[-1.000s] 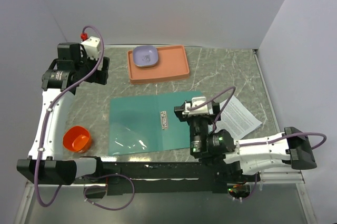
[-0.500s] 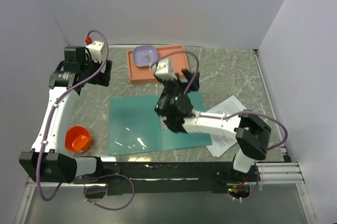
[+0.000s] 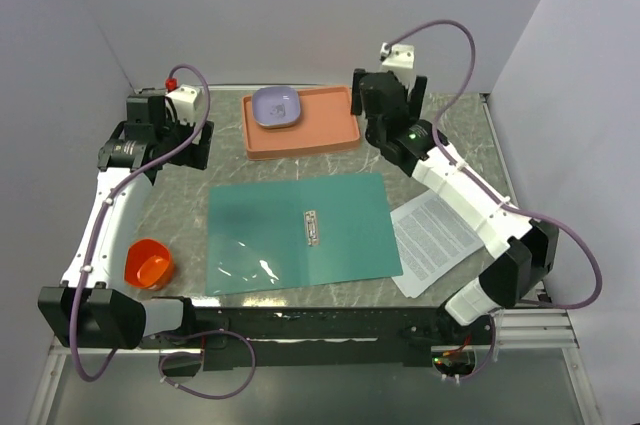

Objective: Put the files into the folder

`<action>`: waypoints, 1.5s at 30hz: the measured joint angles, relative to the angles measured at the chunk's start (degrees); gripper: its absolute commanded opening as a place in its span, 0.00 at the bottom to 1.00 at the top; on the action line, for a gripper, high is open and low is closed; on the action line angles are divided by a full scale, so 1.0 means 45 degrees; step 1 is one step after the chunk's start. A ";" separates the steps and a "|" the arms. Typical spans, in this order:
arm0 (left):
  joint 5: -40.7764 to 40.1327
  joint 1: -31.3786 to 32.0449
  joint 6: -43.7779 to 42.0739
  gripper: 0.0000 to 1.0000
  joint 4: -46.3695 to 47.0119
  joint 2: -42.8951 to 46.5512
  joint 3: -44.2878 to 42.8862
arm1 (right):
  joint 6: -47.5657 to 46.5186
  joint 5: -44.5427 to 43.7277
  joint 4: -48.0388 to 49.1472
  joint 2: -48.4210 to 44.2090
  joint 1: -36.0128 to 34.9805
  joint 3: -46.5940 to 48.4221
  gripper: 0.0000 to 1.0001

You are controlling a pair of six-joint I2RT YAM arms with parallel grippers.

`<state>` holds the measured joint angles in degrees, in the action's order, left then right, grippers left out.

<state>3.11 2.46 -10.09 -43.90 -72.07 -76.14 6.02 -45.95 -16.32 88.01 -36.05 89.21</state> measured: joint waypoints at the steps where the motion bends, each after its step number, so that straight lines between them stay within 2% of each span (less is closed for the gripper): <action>1: -0.0005 0.0000 -0.0039 0.96 0.0034 0.0019 0.0000 | 0.1088 0.0233 -0.0918 -0.0121 0.0005 0.0015 0.99; 4: 0.0000 0.0000 -0.0049 0.96 0.0078 0.0034 0.0000 | 0.3968 0.0874 -0.3041 -0.0427 -0.0321 -0.0447 0.99; 7: 0.0010 0.0000 -0.0044 0.96 0.0087 0.0034 0.0005 | 0.6800 0.1617 -0.5022 -0.1171 -0.0233 -0.2268 0.99; 12: 0.0019 0.0000 -0.0039 0.96 0.0233 0.0053 0.0112 | 1.0569 0.2594 -0.8417 -0.2152 0.1962 -0.4614 1.00; 17: 0.0078 0.0000 -0.0039 0.96 0.0243 0.0053 0.0160 | 1.2692 0.3327 -1.0783 -0.2234 0.3959 -0.5445 1.00; 23: 0.0165 0.0000 -0.0049 0.96 0.0243 0.0053 0.0160 | 1.4766 0.3589 -1.2162 -0.3235 0.4512 -0.7334 0.99; 27: 0.0185 0.0000 -0.0087 0.96 0.0223 0.0053 0.0160 | 1.5120 0.3968 -1.2128 -0.5047 0.6071 -0.8723 0.99; 30: 0.0272 0.0000 -0.0175 0.96 0.0204 0.0053 0.0160 | 1.4974 0.4206 -1.1880 -0.5518 0.7169 -0.9340 0.98; 45: 0.0714 0.0000 -0.0325 0.96 -0.0321 -0.0102 0.0024 | 1.3648 0.5489 -0.9554 -0.3230 0.9146 -1.0928 0.99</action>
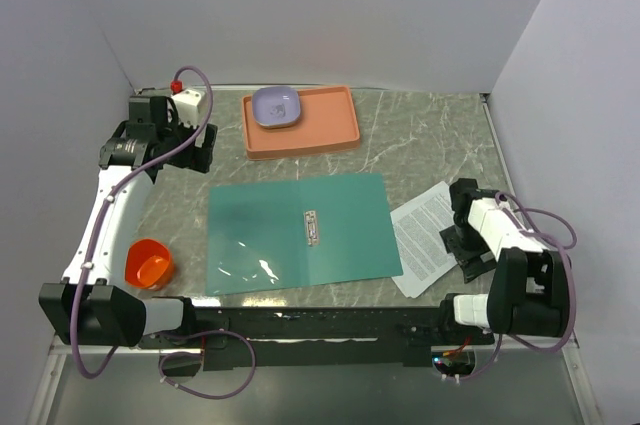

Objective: Put the files into the folder

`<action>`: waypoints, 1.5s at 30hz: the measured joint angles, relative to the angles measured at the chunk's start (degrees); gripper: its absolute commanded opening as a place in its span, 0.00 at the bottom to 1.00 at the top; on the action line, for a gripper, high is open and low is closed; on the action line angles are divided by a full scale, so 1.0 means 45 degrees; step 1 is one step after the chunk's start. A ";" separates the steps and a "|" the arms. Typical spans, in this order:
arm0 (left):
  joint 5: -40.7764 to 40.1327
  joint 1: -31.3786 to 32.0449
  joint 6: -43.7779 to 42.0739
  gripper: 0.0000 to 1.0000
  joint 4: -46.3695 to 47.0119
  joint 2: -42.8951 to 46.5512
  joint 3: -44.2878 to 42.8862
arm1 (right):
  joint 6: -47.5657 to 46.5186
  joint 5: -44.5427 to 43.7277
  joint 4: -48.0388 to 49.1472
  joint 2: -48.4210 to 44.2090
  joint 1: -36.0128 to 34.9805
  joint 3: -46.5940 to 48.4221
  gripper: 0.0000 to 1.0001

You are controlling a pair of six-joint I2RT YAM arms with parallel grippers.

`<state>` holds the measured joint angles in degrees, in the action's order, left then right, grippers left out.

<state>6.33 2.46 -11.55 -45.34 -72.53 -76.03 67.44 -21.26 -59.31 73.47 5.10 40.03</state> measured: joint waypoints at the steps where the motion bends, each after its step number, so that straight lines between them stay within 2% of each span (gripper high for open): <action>1: 0.0034 0.0000 0.0000 0.96 -0.0029 -0.0039 -0.0053 | -0.0015 0.0005 0.0102 0.0223 0.0015 0.0005 0.98; 6: 0.0117 0.0000 0.0000 0.96 -0.0068 -0.0102 -0.0131 | -0.0053 0.0180 0.0461 0.0991 0.0019 0.0005 0.96; 9: 0.0117 0.0000 -0.0005 0.96 -0.0092 -0.0102 -0.0136 | -0.0083 0.0287 0.0544 0.1020 0.0034 0.0034 0.91; 11: 0.0117 0.0000 -0.0015 0.96 -0.0097 -0.0102 -0.0136 | -0.0083 0.0403 0.0665 0.1015 0.0044 0.0034 0.84; 14: 0.0117 0.0000 -0.0078 0.96 -0.0238 -0.0102 -0.0185 | -0.0039 0.0544 0.0928 0.0986 0.0049 0.0029 0.70; 15: 0.0117 0.0000 -0.0092 0.96 -0.0287 -0.0102 -0.0223 | -0.0015 0.0573 0.1044 0.0942 0.0058 0.0024 0.60; 20: 0.0117 0.0000 -0.0223 0.96 -0.0427 -0.0102 -0.0355 | 0.0010 0.0568 0.1370 0.0287 0.0126 0.0019 0.38; 21: 0.0117 0.0000 -0.0233 0.96 -0.0457 -0.0102 -0.0355 | 0.0015 0.0534 0.1394 0.0126 0.0126 0.0019 0.28; 23: 0.0112 0.0000 -0.0233 0.96 -0.0525 -0.0102 -0.0359 | -0.0044 0.0432 0.1418 -0.0228 0.0131 0.0019 0.17; 24: 0.0112 0.0000 -0.0238 0.96 -0.0549 -0.0102 -0.0359 | -0.0112 0.0364 0.1433 -0.0384 0.0146 0.0024 0.04; 25: 0.0117 0.0000 -0.0238 0.96 -0.0578 -0.0102 -0.0379 | -0.0151 0.0296 0.1457 -0.0495 0.0165 0.0024 0.00; 33: 0.0112 0.0000 -0.0272 0.96 -0.0680 -0.0102 -0.0724 | -0.0500 0.0170 0.1520 -0.0787 0.0622 0.0034 0.00; 44: 0.0102 0.0000 -0.0277 0.96 -0.0699 -0.0073 -0.0801 | -0.1457 0.0228 0.1676 -0.2487 0.1632 0.0034 0.00; 45: 0.0102 0.0000 -0.0277 0.96 -0.0704 -0.0073 -0.0797 | -0.1695 0.0359 0.1758 -0.2589 0.1967 0.0029 0.10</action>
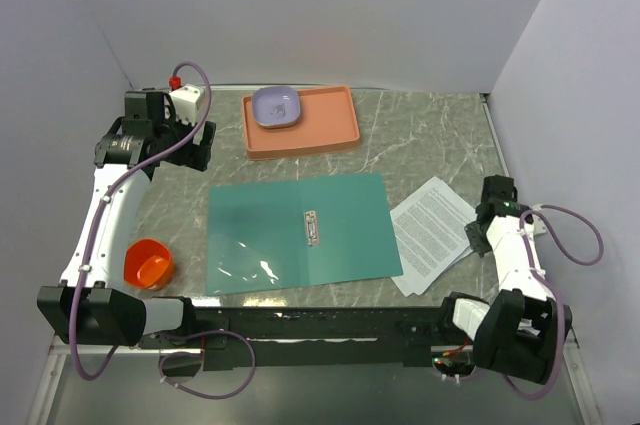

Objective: Put the files into the folder

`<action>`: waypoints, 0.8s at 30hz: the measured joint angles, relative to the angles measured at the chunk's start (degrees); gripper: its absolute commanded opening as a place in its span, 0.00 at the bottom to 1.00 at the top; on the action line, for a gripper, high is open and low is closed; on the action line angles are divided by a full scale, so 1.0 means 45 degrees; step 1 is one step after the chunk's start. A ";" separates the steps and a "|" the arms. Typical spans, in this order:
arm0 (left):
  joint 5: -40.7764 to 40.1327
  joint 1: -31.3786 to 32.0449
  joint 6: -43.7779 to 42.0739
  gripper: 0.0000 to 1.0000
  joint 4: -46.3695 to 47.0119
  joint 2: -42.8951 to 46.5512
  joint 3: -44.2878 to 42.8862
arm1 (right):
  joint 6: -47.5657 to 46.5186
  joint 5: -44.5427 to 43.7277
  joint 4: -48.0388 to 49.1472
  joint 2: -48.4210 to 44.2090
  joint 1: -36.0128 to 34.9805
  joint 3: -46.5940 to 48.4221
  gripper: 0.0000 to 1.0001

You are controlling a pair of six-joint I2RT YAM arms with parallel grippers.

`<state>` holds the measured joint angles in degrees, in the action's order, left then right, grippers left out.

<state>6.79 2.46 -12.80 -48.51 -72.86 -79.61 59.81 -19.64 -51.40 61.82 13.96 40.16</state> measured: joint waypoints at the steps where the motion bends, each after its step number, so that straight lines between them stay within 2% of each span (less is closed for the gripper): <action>1: 0.0005 0.0000 0.0000 0.96 0.0005 0.0000 0.0010 | -0.0393 0.0233 0.0199 -0.0029 0.0393 -0.0024 0.24; 3: 0.0005 0.0000 -0.0005 0.96 0.0029 0.0005 0.0039 | -0.1127 0.0675 0.0675 0.0092 0.1166 -0.0039 0.49; 6: 0.0015 0.0000 -0.0005 0.96 0.0039 0.0005 0.0073 | -0.2118 0.1059 0.1185 0.0675 0.1763 -0.0039 0.59; 8: 0.0015 0.0000 -0.0005 0.96 0.0049 0.0005 0.0073 | -0.2667 0.1307 0.1501 0.1137 0.1904 -0.0049 0.62; 14: 0.0024 0.0000 -0.0005 0.96 0.0039 0.0000 0.0073 | -0.3526 0.1637 0.2356 0.1549 0.1972 -0.0097 0.61; 24: 0.0019 0.0000 -0.0010 0.96 0.0034 -0.0029 0.0073 | -0.3842 0.1817 0.3283 0.2594 0.2263 -0.0117 0.59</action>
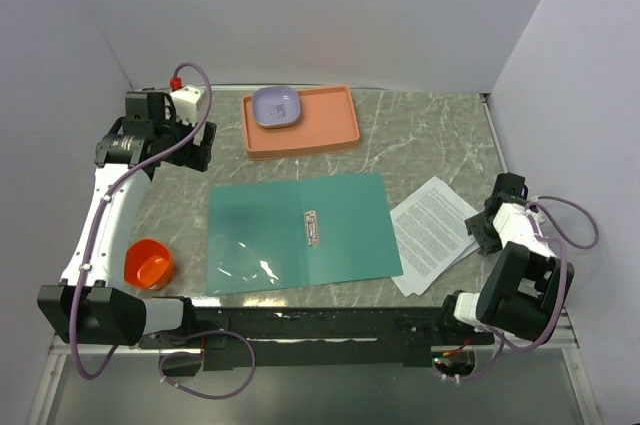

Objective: Put the files into the folder

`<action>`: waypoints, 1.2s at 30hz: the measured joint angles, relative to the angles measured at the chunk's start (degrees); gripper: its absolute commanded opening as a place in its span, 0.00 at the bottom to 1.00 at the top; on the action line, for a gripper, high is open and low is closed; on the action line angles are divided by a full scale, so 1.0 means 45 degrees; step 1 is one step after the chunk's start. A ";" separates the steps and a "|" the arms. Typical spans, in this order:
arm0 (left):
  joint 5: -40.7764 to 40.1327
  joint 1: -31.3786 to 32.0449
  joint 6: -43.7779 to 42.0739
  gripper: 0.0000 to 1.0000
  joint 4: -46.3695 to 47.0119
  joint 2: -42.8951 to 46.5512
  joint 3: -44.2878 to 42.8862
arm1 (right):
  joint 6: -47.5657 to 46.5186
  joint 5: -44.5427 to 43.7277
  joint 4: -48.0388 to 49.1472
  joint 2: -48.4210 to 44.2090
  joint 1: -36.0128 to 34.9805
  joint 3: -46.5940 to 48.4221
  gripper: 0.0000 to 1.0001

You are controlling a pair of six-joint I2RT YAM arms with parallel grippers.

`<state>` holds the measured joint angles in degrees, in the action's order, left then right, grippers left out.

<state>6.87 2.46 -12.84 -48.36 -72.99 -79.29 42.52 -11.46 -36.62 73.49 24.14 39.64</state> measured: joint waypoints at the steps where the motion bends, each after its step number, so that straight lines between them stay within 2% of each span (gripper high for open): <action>1: -0.0005 0.0000 0.0000 0.96 -0.0005 -0.0005 0.0000 | 0.0000 0.0068 0.0117 0.0068 0.0024 -0.0024 0.59; 10: 0.0000 0.0000 0.0000 0.96 -0.0112 -0.0005 0.0000 | 0.0102 0.0641 0.1039 0.0374 0.0058 -0.0515 0.49; 13: 0.0005 0.0000 0.0000 0.96 -0.0131 -0.0005 0.0000 | 0.0165 0.0767 0.1297 0.0389 0.0058 -0.0661 0.40; 14: 0.0010 0.0000 0.0000 0.96 -0.0141 -0.0005 0.0000 | 0.0189 0.0792 0.1345 0.0389 0.0063 -0.0685 0.32; 16: 0.0107 0.0000 0.0000 0.96 -0.0155 -0.0005 0.0000 | 0.0243 0.0806 0.1423 0.0374 0.0058 -0.0748 0.24; 17: 0.0180 0.0000 0.0000 0.96 -0.0155 0.0000 0.0005 | 0.0282 0.0811 0.1452 0.0345 0.0063 -0.0772 0.17; 22: 0.0389 0.0000 0.0005 0.96 -0.0194 0.0034 0.0073 | 0.0384 0.0840 0.1433 -0.0559 0.0058 -0.0908 0.00; 28: 0.0539 0.0000 0.0010 0.96 -0.0209 0.0160 0.0413 | 0.0583 0.1132 0.1229 -0.2691 0.0063 -0.0840 0.00; 36: 0.0563 0.0000 0.0010 0.96 -0.0223 0.0403 0.0607 | 0.0690 0.2686 0.0889 -0.4163 -0.0194 0.0719 0.00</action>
<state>9.41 2.46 -12.80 -49.36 -71.18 -76.55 45.63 0.62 -32.62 54.76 23.27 42.87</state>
